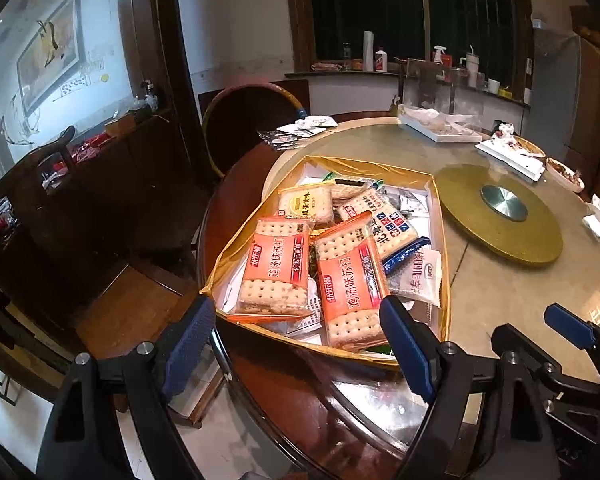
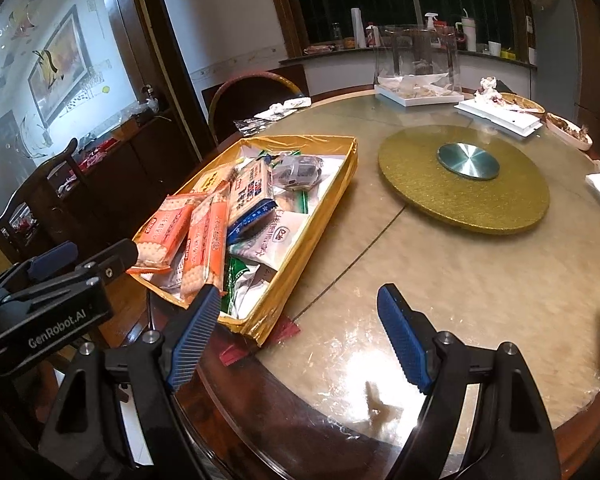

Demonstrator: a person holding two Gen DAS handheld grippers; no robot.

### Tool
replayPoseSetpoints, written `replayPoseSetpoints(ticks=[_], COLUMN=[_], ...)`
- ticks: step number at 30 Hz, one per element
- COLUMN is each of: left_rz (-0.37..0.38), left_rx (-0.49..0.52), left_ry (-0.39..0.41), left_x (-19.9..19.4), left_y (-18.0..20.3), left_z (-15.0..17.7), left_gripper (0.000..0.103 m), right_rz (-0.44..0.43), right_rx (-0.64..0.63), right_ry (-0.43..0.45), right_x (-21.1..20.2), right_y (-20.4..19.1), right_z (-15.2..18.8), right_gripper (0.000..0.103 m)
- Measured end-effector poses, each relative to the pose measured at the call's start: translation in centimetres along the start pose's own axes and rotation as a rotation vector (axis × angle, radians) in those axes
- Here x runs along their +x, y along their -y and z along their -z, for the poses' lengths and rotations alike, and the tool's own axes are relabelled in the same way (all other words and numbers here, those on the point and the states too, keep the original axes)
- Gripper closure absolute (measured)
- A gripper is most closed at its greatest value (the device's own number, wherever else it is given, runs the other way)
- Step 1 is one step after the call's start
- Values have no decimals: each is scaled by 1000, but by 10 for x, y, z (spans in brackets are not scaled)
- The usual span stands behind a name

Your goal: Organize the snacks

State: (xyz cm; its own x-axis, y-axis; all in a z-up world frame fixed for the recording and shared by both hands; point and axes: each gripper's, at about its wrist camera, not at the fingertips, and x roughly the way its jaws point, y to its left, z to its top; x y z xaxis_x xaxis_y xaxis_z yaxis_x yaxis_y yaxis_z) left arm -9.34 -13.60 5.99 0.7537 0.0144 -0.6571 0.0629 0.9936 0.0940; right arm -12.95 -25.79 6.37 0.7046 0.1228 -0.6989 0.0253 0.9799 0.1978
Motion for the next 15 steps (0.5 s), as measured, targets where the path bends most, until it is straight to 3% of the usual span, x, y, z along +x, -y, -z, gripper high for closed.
replayPoseSetpoints(ticks=[15], left_rz=[33], left_rx=[-5], left_ry=[-8], left_x=[15], left_y=[-6], left_z=[-2], left_gripper=[19], right_rz=[2], right_rx=[-8], right_ry=[-25], right_x=[14], right_y=[-4], right_z=[-5], right_gripper=[22])
